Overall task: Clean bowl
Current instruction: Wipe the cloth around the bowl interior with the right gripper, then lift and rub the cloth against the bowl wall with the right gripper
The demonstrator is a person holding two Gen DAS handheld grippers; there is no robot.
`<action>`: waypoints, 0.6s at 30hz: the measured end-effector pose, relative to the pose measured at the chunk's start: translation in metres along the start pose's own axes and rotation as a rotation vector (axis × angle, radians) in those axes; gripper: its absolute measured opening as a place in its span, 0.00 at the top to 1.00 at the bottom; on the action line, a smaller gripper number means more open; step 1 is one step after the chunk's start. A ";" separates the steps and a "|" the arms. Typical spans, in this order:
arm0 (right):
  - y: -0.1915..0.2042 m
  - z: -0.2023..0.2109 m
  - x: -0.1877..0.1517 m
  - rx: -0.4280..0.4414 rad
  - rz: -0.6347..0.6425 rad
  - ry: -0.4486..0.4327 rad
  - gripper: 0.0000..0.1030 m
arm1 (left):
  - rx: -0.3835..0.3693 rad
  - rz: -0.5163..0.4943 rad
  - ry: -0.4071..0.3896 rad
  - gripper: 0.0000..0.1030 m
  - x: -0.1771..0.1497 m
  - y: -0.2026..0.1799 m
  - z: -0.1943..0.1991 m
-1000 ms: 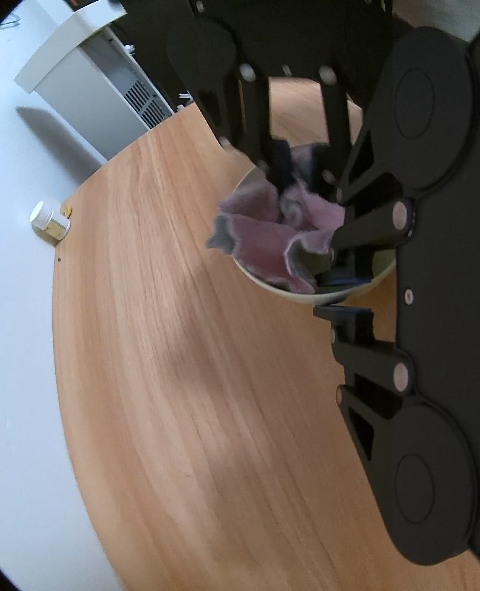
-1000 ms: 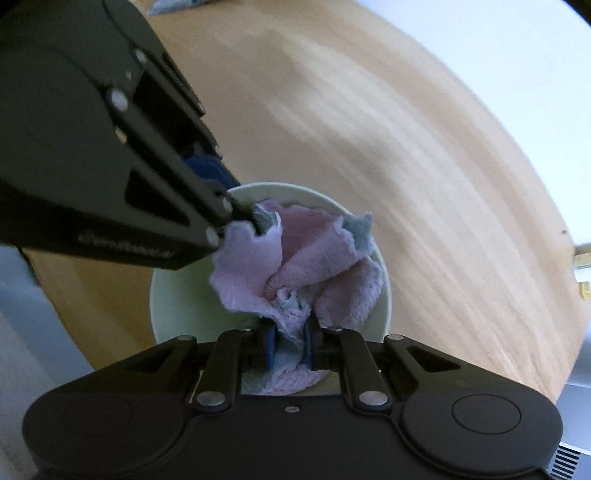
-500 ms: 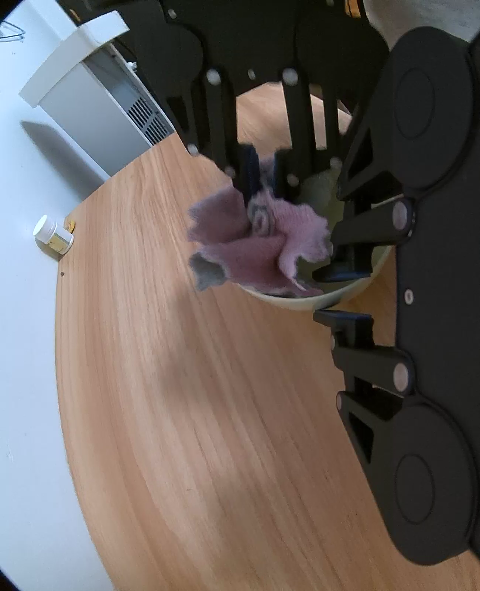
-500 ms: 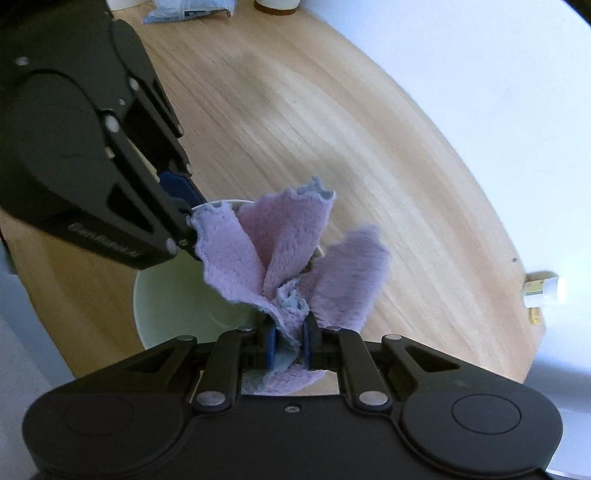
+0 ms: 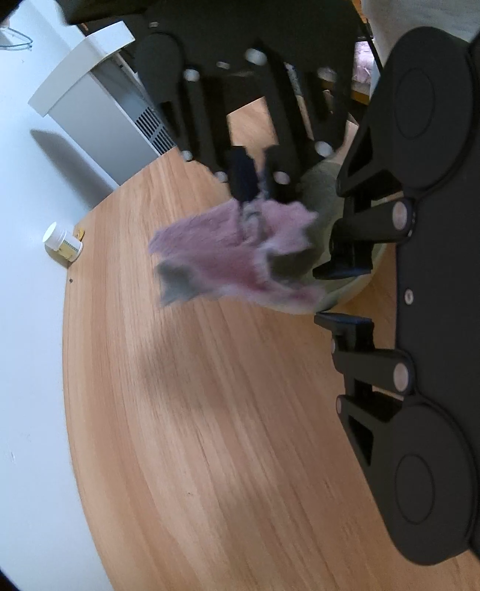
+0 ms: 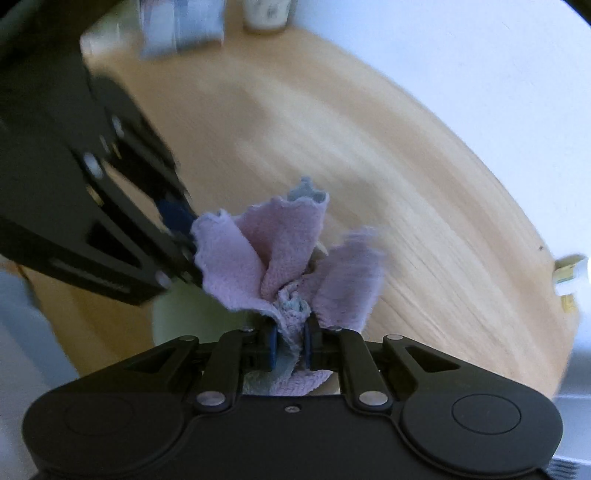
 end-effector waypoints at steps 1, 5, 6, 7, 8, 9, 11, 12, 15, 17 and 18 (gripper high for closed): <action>-0.002 0.003 0.002 0.031 -0.020 -0.026 0.86 | 0.004 -0.011 -0.001 0.82 -0.001 -0.001 0.000; 0.002 -0.001 0.006 0.069 0.028 -0.058 0.86 | 0.008 -0.052 -0.006 0.82 0.000 0.000 0.002; 0.003 -0.005 0.006 0.070 0.050 -0.059 0.86 | 0.013 -0.068 -0.002 0.82 0.000 -0.001 0.003; 0.005 -0.009 0.005 0.074 0.063 -0.060 0.86 | 0.019 -0.085 0.002 0.82 0.000 -0.002 0.004; 0.006 -0.013 0.003 0.083 0.072 -0.059 0.86 | 0.026 -0.104 0.006 0.82 0.000 -0.003 0.005; 0.007 -0.015 0.002 0.090 0.074 -0.060 0.86 | 0.029 -0.119 0.009 0.82 0.000 -0.003 0.006; 0.008 -0.016 -0.002 0.105 0.085 -0.062 0.86 | 0.031 -0.138 0.012 0.82 0.000 -0.004 0.006; 0.009 -0.017 -0.004 0.112 0.092 -0.061 0.86 | 0.027 -0.136 0.010 0.82 0.000 -0.003 0.006; 0.010 -0.022 -0.007 0.125 0.122 -0.049 0.86 | 0.020 -0.131 0.005 0.82 0.000 -0.002 0.007; 0.014 -0.024 -0.009 0.120 0.153 -0.035 0.86 | 0.024 -0.136 0.002 0.82 -0.001 -0.003 0.007; 0.013 -0.025 -0.006 0.121 0.158 -0.033 0.86 | 0.027 -0.140 -0.001 0.82 -0.001 -0.003 0.008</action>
Point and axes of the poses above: each gripper's, at about its wrist camera, not at the fingertips, and z roughly against the way its jaws point, y to its left, x to its top, the point moved 3 cm from there along -z, roughly the way its jaws point, and after that the axes turned 5 degrees about -z, right-handed, at the moved point
